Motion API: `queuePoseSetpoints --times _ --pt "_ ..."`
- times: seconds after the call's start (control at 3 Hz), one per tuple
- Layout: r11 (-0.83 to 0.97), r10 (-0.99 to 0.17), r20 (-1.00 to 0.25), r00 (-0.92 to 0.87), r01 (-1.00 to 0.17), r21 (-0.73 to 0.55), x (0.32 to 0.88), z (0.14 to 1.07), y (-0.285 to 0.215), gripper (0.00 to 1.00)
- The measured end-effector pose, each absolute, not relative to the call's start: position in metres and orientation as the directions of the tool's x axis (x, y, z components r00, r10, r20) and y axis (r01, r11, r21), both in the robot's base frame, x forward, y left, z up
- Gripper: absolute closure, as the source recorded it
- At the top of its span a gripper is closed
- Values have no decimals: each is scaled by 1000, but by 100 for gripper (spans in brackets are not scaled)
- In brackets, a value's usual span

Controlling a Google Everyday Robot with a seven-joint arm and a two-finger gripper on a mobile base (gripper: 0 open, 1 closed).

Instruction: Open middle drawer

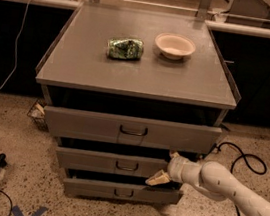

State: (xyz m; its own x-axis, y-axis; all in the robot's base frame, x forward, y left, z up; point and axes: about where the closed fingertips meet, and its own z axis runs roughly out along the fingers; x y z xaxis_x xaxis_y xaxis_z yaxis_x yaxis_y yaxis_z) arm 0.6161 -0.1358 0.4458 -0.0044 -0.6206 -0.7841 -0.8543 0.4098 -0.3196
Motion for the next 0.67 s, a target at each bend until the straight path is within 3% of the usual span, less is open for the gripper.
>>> queuePoseSetpoints --times 0.67 --pt "382 -625 -781 -5 -874 -300 648 435 -143 0"
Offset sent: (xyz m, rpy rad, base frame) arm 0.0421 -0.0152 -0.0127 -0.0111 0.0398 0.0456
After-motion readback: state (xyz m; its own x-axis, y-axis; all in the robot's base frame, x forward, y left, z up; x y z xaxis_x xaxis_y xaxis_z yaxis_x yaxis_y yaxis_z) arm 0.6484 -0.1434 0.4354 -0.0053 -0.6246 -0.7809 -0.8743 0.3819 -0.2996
